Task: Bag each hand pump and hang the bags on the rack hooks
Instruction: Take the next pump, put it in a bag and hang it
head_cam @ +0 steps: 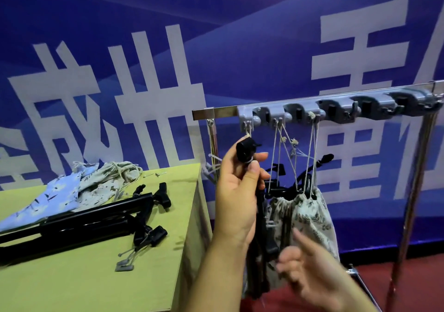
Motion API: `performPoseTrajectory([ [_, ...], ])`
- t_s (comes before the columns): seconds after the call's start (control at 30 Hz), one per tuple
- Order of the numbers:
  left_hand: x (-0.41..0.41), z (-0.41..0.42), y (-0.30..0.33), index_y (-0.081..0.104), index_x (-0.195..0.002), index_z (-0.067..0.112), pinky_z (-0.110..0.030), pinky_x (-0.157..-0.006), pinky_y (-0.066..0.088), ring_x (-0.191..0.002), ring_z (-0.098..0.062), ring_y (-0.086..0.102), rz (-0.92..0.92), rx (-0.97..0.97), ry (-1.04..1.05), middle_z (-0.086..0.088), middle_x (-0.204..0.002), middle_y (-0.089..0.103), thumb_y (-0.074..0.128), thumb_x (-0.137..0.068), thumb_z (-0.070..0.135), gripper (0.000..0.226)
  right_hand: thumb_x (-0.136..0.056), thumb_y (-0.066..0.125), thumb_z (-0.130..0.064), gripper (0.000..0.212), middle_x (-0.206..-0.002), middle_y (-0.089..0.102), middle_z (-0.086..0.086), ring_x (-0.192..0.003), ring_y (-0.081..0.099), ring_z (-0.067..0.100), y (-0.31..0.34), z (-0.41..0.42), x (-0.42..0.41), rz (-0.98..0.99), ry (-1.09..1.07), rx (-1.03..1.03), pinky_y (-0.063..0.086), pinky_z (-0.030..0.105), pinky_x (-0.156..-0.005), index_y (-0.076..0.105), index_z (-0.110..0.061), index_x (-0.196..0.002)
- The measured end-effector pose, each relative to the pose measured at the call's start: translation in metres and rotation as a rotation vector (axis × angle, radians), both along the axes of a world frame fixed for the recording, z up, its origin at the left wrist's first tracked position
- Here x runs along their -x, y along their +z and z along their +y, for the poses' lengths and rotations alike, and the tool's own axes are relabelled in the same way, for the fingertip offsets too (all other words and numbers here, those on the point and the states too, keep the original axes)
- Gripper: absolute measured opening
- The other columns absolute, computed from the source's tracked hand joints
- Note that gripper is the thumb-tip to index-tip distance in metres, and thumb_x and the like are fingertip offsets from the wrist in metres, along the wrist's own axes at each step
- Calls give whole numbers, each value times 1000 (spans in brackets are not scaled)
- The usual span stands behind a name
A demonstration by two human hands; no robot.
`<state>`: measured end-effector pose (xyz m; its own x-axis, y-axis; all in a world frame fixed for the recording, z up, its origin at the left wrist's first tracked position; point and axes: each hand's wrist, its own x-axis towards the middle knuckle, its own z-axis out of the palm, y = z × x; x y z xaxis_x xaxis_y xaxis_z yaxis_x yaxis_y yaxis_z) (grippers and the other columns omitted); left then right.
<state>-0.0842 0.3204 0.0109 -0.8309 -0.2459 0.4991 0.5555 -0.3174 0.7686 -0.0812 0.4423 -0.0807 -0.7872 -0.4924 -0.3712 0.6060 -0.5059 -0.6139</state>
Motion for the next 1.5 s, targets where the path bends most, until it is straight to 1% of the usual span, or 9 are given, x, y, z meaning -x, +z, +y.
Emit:
performPoseTrajectory([
  [0.13, 3, 3, -12, 53, -117, 28, -17, -67, 46, -66, -5, 56, 8, 218, 76, 6, -94, 69, 46, -96, -2, 38, -86, 52, -43, 37, -67, 70, 1, -58, 62, 14, 30, 28, 4, 499, -449, -447, 45, 17, -49, 63, -8, -91],
  [0.3, -4, 8, -20, 55, -121, 35, -26, -90, 49, -101, -6, 63, 9, 376, 3, 6, -108, 69, 52, -93, 9, 38, -75, 70, -45, 39, -102, 72, -10, -98, 65, -2, 75, 0, -1, 1000, -189, -570, 50, 14, -81, 64, -23, -107],
  [0.43, -4, -2, -20, 49, -127, 46, -38, -105, 42, -124, -12, 52, 63, 648, 209, -1, -136, 50, 44, -87, 10, 54, -73, 70, -47, 45, -93, 74, 6, -92, 70, 17, 90, -28, 10, 867, -159, -250, 54, 22, -73, 64, -12, -101],
  [0.57, -2, -19, -17, 52, -132, 35, -29, -107, 37, -123, -13, 49, 133, 869, 378, 11, -122, 57, 47, -80, 6, 60, -59, 68, -41, 48, -80, 73, 10, -77, 70, 19, 92, -57, 7, 675, -269, -55, 56, 23, -65, 67, -4, -90],
  [0.7, -3, -28, -24, 39, -133, 54, -35, -109, 37, -126, -12, 47, 73, 924, 223, 0, -132, 50, 48, -77, 6, 75, -62, 70, -34, 42, -89, 71, 8, -88, 68, 20, 84, -68, 6, 653, -369, -92, 51, 32, -83, 68, -8, -94],
  [0.83, -14, -45, -27, 38, -129, 52, -31, -117, 25, -142, -5, 23, 33, 873, -54, 11, -152, 26, 56, -82, 8, 67, -69, 68, -21, 12, -72, 68, 10, -72, 66, 22, 80, -63, 4, 664, -282, -82, 53, 32, -71, 72, -10, -69],
  [1.1, -35, -84, -38, 78, -92, 14, -40, -95, 51, -96, -23, 69, -243, 250, -289, -13, -110, 70, 81, -63, 40, 38, -67, 72, -32, 25, -58, 49, 2, -47, 41, 11, 76, -69, -2, 667, -267, -152, 28, 16, -38, 63, -10, -75],
  [1.23, -38, -109, -28, 64, -59, 7, -39, -78, 55, -82, -30, 72, -463, -22, -148, -22, -95, 72, 66, -71, 42, 37, -75, 70, -18, 7, -64, 63, 5, -57, 61, 12, 76, -69, -6, 704, -232, -165, 42, 16, -45, 65, -14, -71],
  [1.5, -49, -89, -14, 72, -84, 21, -15, -65, 49, -71, -3, 64, -223, 477, 238, 5, -74, 71, 66, -84, 12, 10, -83, 64, 0, 12, -73, 71, 9, -66, 70, 12, 67, -80, -15, 699, -262, -258, 53, 20, -55, 65, -9, -76],
])
